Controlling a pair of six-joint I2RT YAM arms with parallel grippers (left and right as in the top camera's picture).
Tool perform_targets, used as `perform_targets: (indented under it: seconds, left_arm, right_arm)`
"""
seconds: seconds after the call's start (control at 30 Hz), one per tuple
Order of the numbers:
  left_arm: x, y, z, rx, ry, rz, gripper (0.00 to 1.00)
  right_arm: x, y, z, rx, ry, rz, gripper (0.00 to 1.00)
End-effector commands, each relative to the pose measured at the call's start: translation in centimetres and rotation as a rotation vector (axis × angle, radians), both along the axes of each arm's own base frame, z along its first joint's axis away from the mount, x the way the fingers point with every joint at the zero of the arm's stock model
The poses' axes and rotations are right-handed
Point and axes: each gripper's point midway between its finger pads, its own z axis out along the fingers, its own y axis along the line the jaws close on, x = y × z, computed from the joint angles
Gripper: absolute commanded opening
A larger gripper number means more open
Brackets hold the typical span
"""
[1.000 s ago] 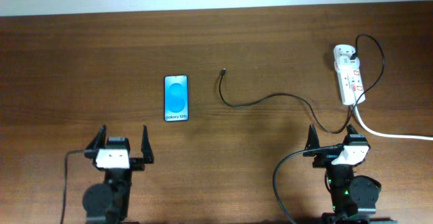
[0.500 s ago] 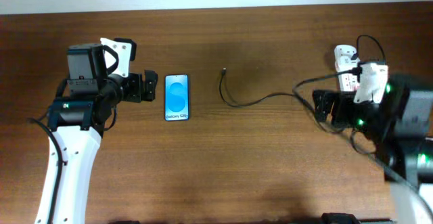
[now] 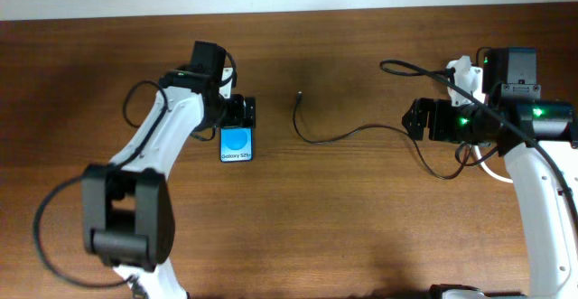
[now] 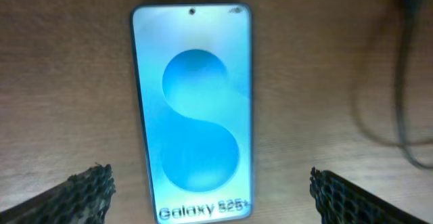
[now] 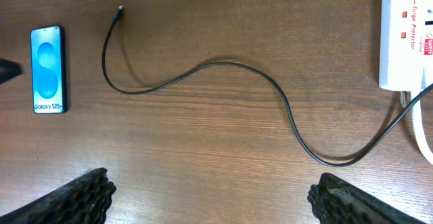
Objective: Plug charger to phone and switch on socket
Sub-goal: 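Reach the left gripper to the blue phone and grasp its top edge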
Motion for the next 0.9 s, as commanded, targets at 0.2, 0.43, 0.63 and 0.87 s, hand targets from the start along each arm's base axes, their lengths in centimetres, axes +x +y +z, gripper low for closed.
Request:
perform_targets:
  seconds: [0.2,0.43,0.63,0.87]
  left_arm:
    - [2.3,-0.3,-7.1,0.112,0.058,0.022,0.99]
    - [0.5,0.2,-8.9,0.131,0.153,0.063,0.91]
    - [0.6,-0.4,-8.9,0.093,0.154,0.056,0.76]
    - [3.3,-1.0,-5.0,0.078,0.093,0.057,0.8]
  right_arm:
    - [0.4,0.3,0.5,0.011,-0.018,0.007,0.98]
    - [0.3,0.3,0.5,0.012,-0.015,0.007,0.98]
    - [0.3,0.3,0.5,0.012,-0.014,0.007,0.98]
    - [0.5,0.3,0.5,0.011,-0.02,0.007,0.98]
